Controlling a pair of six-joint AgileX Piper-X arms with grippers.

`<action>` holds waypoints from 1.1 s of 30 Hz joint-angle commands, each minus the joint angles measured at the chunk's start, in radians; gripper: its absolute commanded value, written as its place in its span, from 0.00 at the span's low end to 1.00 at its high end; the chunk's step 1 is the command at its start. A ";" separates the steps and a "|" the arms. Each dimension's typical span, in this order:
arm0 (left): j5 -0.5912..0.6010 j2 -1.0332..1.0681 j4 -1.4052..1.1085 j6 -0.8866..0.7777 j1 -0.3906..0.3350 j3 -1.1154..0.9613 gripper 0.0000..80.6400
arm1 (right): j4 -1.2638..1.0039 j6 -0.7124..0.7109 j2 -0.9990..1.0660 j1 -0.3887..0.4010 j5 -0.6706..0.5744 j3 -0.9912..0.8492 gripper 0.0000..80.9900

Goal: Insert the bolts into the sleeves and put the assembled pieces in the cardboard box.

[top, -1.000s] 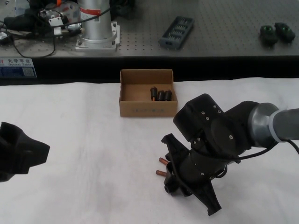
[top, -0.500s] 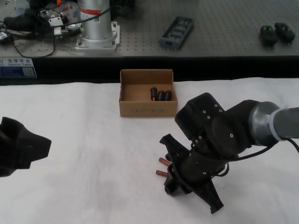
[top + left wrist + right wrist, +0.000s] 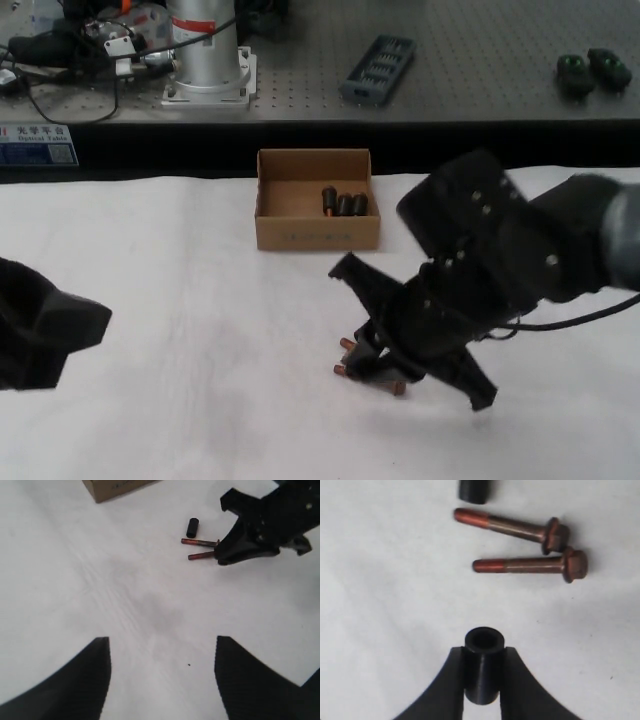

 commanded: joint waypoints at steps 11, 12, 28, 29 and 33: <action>0.223 0.347 -0.192 0.458 0.003 -0.006 0.55 | 0.243 -0.496 -0.276 -0.116 -0.003 -0.002 0.04; 0.253 0.376 -0.219 0.480 -0.001 -0.006 0.55 | 0.266 -0.538 -0.299 -0.130 -0.003 -0.002 0.04; 0.238 0.764 -0.629 0.736 -0.243 -0.020 0.55 | 0.372 -0.790 -0.702 -0.281 -0.046 0.166 0.04; 0.222 0.783 -0.637 0.743 -0.252 -0.033 0.55 | 0.376 -0.794 -0.721 -0.284 -0.049 0.175 0.04; 0.225 0.869 -0.636 0.756 -0.274 -0.103 0.55 | 0.396 -0.839 -0.771 -0.299 -0.049 0.200 0.04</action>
